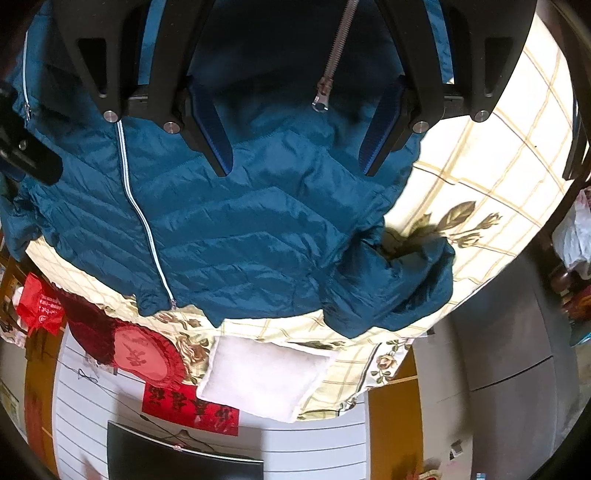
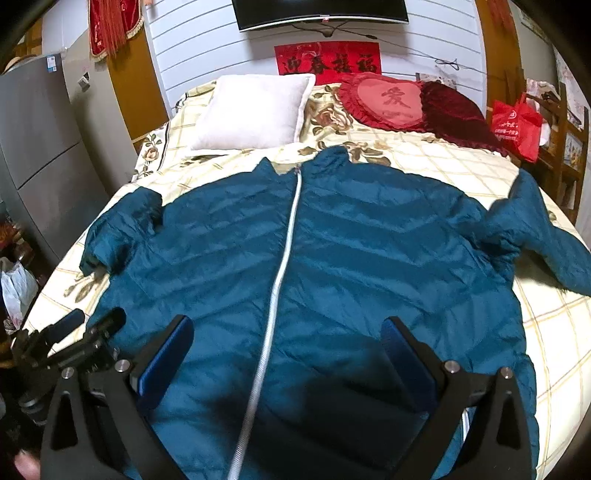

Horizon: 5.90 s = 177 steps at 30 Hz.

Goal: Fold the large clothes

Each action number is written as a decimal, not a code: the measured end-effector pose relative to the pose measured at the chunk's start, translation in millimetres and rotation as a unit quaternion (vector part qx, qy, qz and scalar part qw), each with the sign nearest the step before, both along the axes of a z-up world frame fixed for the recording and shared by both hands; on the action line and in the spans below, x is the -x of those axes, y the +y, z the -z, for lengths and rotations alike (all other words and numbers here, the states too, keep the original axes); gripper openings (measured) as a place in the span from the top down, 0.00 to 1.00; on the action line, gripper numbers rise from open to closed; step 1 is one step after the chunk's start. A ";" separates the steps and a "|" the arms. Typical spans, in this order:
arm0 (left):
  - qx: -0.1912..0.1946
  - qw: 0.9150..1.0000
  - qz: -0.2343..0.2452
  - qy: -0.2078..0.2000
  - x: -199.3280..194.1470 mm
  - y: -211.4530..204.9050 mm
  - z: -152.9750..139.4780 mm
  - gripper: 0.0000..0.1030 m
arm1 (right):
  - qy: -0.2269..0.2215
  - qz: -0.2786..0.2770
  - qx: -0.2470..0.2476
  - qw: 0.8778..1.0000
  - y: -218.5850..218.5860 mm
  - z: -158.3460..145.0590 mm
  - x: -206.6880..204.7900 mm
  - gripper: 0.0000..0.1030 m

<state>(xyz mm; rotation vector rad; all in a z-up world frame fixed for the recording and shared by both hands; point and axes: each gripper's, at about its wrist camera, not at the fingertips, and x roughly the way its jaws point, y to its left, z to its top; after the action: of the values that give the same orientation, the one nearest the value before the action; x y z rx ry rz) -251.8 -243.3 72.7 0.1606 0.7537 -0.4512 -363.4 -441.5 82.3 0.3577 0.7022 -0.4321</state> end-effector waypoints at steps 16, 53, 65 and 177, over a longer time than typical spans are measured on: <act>0.002 1.000 -0.025 0.012 -18.2 11.0 4.8 0.48 | 0.037 -0.004 0.011 0.999 1.5 18.7 -40.8 0.00; -0.036 0.992 -0.122 0.014 -132.5 54.2 -20.0 0.48 | 0.046 -0.049 0.008 0.998 2.4 34.8 -72.0 0.00; -0.062 0.985 -0.148 0.062 -272.7 54.9 30.6 0.52 | 0.056 -0.070 -0.005 0.996 3.0 45.2 -88.7 0.00; 0.079 0.992 0.022 0.095 -111.8 -1.4 23.2 0.32 | 0.031 0.060 0.016 0.998 -191.0 -5.0 -14.3 0.54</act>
<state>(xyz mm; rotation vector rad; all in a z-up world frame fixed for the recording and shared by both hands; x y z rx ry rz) -140.1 -244.7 49.5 -0.0153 0.8985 -0.5726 -349.2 -632.5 87.2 0.3588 0.7363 -0.5688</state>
